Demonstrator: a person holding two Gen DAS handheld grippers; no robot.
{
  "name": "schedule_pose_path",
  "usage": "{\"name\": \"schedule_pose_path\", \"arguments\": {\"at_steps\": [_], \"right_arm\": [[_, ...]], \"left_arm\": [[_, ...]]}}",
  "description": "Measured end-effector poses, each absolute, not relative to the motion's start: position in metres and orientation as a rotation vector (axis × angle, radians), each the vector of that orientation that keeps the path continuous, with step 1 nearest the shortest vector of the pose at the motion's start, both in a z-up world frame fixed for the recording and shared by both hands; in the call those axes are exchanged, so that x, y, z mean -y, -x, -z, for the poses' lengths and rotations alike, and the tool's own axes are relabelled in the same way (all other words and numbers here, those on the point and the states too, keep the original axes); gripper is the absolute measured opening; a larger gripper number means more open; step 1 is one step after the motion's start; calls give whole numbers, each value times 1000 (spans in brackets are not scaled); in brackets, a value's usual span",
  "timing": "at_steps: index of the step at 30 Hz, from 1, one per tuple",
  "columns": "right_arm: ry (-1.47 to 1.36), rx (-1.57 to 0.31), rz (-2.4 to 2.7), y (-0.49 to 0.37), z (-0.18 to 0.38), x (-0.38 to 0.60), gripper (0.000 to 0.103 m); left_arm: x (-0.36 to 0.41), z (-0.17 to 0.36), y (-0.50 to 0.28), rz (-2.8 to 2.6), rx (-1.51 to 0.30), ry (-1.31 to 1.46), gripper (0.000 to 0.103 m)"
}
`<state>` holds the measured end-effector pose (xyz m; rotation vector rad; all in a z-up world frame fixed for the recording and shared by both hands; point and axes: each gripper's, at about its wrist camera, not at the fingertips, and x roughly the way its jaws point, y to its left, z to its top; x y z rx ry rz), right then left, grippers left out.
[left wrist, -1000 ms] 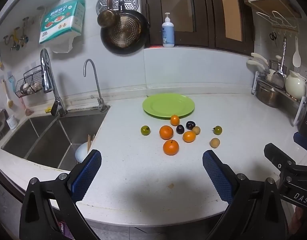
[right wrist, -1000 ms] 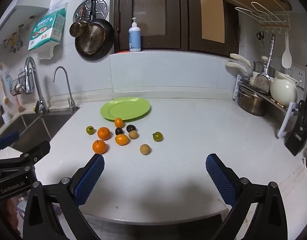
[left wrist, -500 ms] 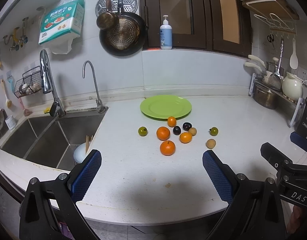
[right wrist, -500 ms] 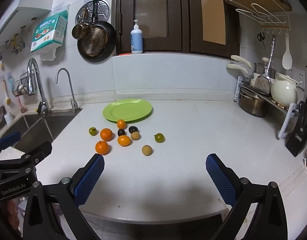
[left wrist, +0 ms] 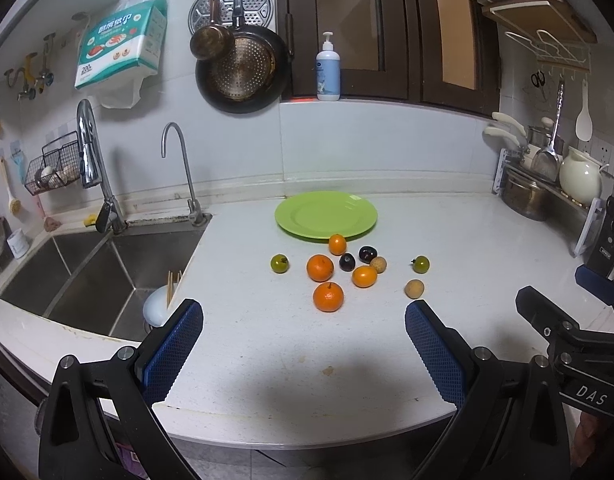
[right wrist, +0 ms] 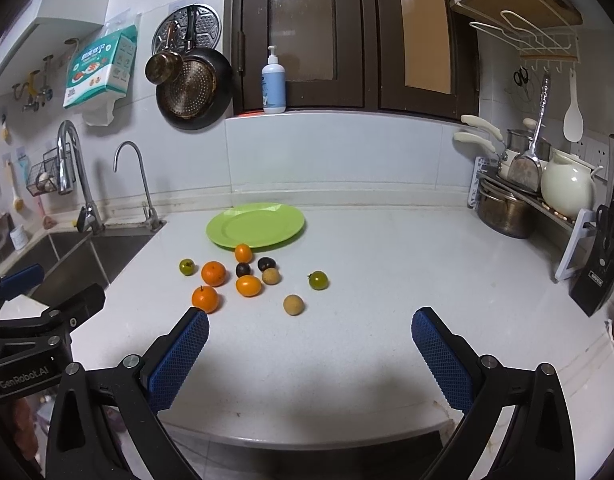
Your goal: Organize fruits
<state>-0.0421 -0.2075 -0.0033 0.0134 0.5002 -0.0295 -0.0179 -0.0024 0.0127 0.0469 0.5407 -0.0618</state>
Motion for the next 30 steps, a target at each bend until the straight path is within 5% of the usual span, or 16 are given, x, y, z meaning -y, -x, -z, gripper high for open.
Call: {"name": "schedule_pose_path", "arguments": {"at_steps": [30], "right_arm": [[-18, -510, 18, 39, 6, 211, 102]], "left_arm": [[5, -13, 13, 57, -557, -53, 103]]}}
